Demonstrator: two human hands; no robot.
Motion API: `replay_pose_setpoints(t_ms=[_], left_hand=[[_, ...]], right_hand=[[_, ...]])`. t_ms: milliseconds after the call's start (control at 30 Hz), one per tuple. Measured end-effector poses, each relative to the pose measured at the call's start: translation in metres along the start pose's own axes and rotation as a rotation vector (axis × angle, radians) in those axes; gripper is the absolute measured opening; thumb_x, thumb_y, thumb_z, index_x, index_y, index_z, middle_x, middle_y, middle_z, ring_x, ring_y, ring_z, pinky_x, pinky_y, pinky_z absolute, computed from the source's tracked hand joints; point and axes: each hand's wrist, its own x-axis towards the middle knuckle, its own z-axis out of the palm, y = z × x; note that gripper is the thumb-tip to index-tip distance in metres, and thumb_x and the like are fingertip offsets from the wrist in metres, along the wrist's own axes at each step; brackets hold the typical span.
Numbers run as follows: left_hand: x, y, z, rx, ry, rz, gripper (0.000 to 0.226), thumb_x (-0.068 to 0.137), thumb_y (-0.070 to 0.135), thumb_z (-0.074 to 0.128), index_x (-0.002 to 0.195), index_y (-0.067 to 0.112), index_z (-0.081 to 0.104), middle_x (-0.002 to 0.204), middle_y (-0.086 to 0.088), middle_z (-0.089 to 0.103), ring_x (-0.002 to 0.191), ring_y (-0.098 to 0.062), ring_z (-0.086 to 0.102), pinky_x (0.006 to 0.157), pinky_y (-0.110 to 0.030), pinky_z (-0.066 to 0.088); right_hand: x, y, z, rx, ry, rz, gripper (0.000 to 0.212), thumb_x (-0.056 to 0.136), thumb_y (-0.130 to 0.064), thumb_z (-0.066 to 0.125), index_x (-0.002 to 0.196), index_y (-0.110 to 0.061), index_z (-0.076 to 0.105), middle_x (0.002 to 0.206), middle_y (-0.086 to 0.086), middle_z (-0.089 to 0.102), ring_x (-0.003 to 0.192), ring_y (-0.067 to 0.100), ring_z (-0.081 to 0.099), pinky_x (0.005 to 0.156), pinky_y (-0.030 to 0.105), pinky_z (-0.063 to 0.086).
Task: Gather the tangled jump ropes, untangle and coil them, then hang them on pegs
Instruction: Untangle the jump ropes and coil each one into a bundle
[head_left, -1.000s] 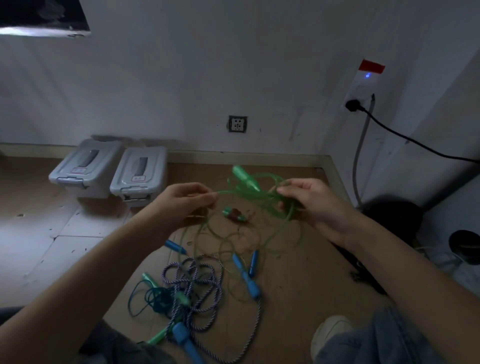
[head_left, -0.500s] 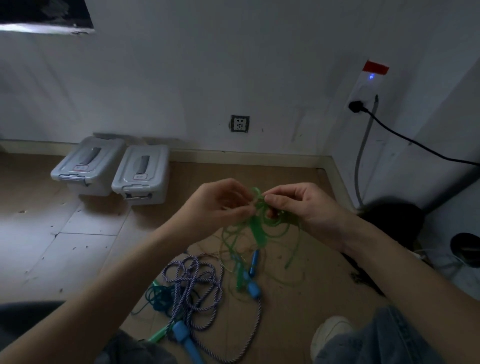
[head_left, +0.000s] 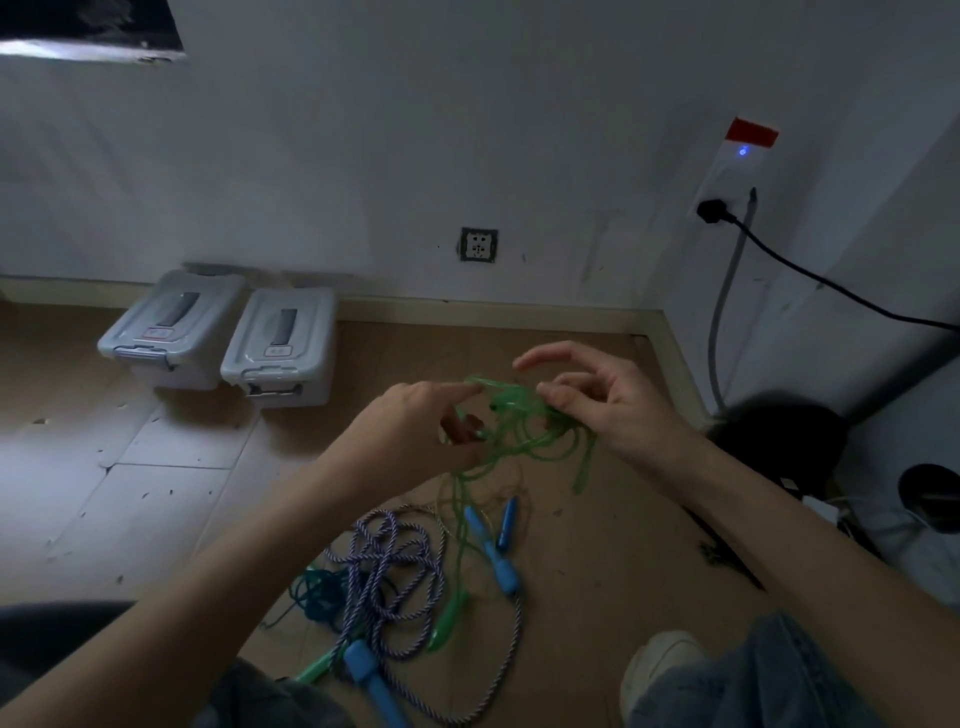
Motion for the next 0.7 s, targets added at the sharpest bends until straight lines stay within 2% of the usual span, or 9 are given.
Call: replay_pose_setpoints(t_ms=[67,133,200,267,333,433,500,600,700], left_hand=[[0.000,-0.001,-0.006,-0.031,0.003,-0.048,0.067,0.074,0.041,0.068,0.133,0.021,0.044,0.071,0.025,0.058,0.062,0.016,0.046,0.078,-0.017,0.047],[-0.001,0.000,-0.007,-0.064,-0.008,-0.061,0.064,0.072,0.040,0.069,0.128,0.020,0.047,0.065,0.027,0.053,0.059,0.018,0.049,0.071,-0.009,0.047],[-0.002,0.005,-0.005,-0.092,-0.010,-0.042,0.062,0.072,0.038,0.071,0.127,0.019,0.048,0.067,0.028,0.054,0.057,0.026,0.047,0.059,0.002,0.040],[-0.002,0.010,-0.003,-0.107,-0.003,-0.021,0.064,0.073,0.035,0.072,0.128,0.018,0.046,0.078,0.027,0.057,0.057,0.027,0.046,0.059,0.007,0.036],[-0.002,0.014,-0.003,-0.101,0.004,-0.009,0.065,0.073,0.034,0.073,0.130,0.018,0.044,0.080,0.026,0.060,0.058,0.026,0.046,0.060,0.003,0.039],[-0.003,0.017,-0.001,-0.087,-0.005,0.013,0.066,0.074,0.034,0.072,0.131,0.018,0.043,0.070,0.026,0.058,0.061,0.024,0.048,0.063,-0.004,0.042],[-0.003,0.016,0.002,-0.087,-0.017,0.017,0.062,0.074,0.034,0.072,0.128,0.016,0.046,0.066,0.025,0.058,0.061,0.021,0.050,0.065,-0.007,0.043],[-0.004,0.015,0.002,-0.075,-0.021,0.004,0.064,0.074,0.036,0.072,0.129,0.016,0.045,0.078,0.020,0.066,0.061,0.016,0.050,0.073,-0.018,0.048],[-0.002,0.016,0.005,-0.065,-0.013,0.034,0.073,0.075,0.037,0.071,0.137,0.018,0.037,0.077,0.022,0.063,0.060,0.018,0.048,0.070,-0.010,0.045]], right_hand=[[-0.002,-0.003,0.002,-0.171,-0.107,-0.009,0.014,0.086,-0.030,0.058,0.097,-0.030,0.067,0.071,-0.021,0.065,0.067,-0.007,0.058,0.060,0.008,0.043],[-0.001,-0.001,0.006,-0.432,-0.035,-0.038,0.024,0.078,-0.041,0.065,0.100,-0.030,0.068,0.065,-0.023,0.059,0.062,-0.013,0.052,0.055,0.004,0.038],[0.001,-0.002,0.009,-0.620,0.130,-0.063,0.028,0.076,-0.039,0.070,0.102,-0.029,0.068,0.067,-0.019,0.057,0.060,-0.007,0.052,0.054,0.006,0.038],[0.001,-0.003,0.011,-0.714,0.190,-0.059,0.031,0.076,-0.041,0.070,0.104,-0.028,0.068,0.081,-0.010,0.065,0.065,0.001,0.053,0.056,0.011,0.040],[0.000,-0.002,0.013,-0.762,0.186,-0.059,0.034,0.076,-0.043,0.069,0.105,-0.026,0.065,0.076,-0.009,0.066,0.058,0.003,0.051,0.050,0.009,0.036],[-0.002,-0.002,0.016,-0.873,0.208,-0.069,0.036,0.078,-0.045,0.065,0.104,-0.023,0.053,0.049,-0.010,0.041,0.040,0.005,0.036,0.039,0.017,0.031],[-0.003,-0.002,0.018,-0.980,0.191,-0.092,0.042,0.082,-0.047,0.059,0.116,-0.025,0.050,0.048,-0.008,0.037,0.040,0.007,0.038,0.041,0.020,0.031],[-0.003,-0.002,0.020,-1.085,0.178,-0.101,0.045,0.090,-0.043,0.053,0.130,-0.028,0.042,0.049,-0.010,0.034,0.041,0.005,0.036,0.045,0.024,0.034],[-0.004,0.000,0.020,-1.161,0.208,-0.061,0.043,0.094,-0.039,0.046,0.135,-0.029,0.036,0.053,-0.010,0.035,0.050,0.015,0.042,0.049,0.026,0.033]])
